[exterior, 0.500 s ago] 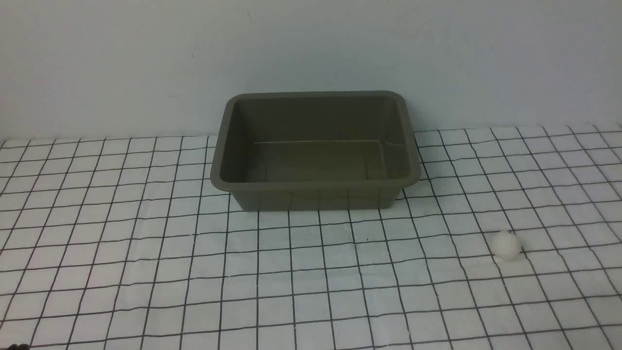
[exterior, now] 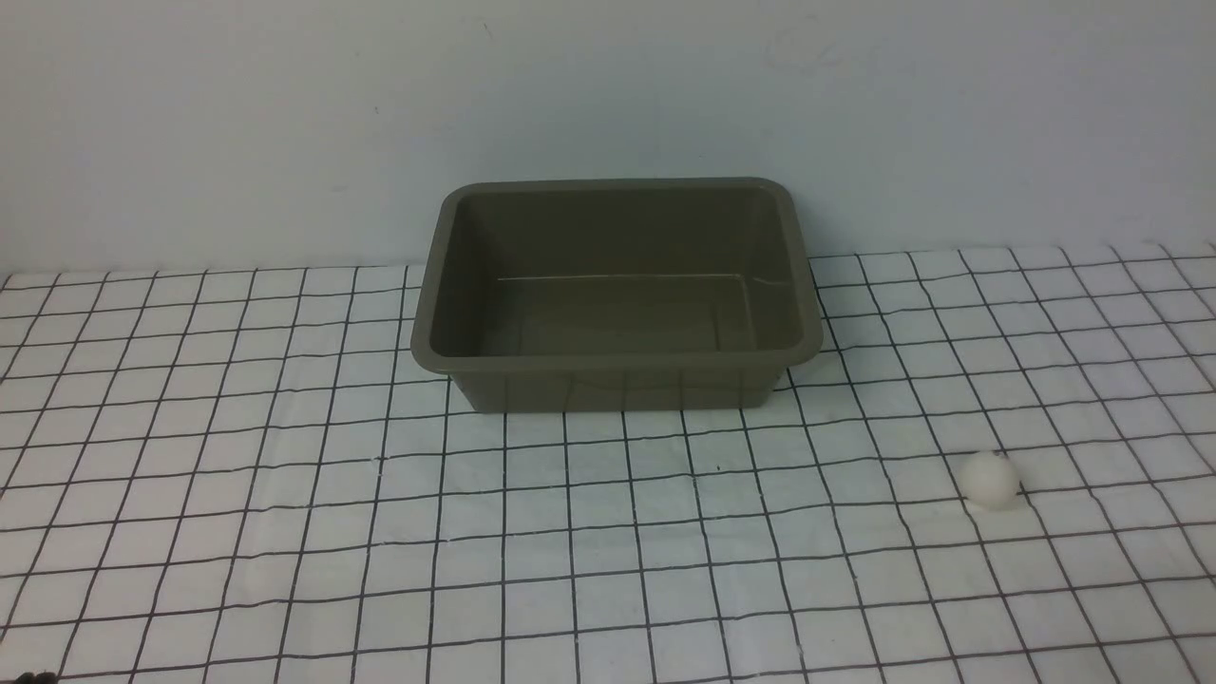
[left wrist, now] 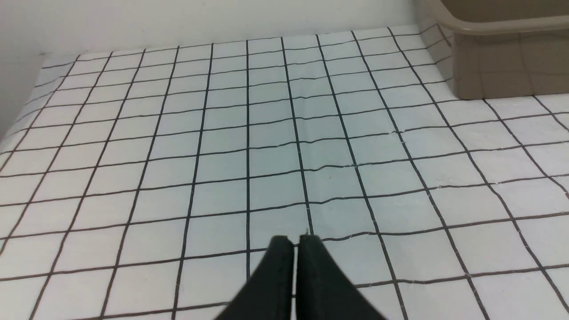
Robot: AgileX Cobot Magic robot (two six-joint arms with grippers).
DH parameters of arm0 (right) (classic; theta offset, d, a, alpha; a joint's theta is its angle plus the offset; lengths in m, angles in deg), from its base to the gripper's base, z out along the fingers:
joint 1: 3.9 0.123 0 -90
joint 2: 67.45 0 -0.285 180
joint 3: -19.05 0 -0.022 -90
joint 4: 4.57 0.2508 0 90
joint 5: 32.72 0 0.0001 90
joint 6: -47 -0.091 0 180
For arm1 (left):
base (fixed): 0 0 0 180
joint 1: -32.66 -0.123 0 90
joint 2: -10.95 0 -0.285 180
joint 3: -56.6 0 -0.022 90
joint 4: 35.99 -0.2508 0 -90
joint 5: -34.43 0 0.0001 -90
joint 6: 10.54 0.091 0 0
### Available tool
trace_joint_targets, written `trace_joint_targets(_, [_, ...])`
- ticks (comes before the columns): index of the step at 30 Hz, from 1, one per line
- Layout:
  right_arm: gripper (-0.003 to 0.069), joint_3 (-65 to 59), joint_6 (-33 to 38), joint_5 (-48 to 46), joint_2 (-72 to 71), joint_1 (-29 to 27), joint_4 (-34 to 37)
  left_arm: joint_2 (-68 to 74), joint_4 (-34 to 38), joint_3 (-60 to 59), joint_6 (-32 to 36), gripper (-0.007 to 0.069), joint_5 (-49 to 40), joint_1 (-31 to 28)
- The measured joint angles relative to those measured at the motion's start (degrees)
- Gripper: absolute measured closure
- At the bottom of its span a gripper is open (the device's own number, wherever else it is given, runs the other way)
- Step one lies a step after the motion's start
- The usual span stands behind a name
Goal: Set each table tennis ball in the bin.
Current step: Use the right arm to clamp the table tennis ball closest to it
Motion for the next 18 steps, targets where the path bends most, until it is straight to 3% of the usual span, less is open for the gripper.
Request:
trace_joint_targets(13, [0.0676,0.0,0.0,0.0,0.0,0.0,0.7,0.0,0.0,0.0,0.0,0.0629,0.0,0.0])
trace_joint_targets(18, [0.0676,0.0,-0.3,0.5,0.0,0.0,11.6,0.0,0.0,0.0,0.0,0.0629,-0.1,0.0])
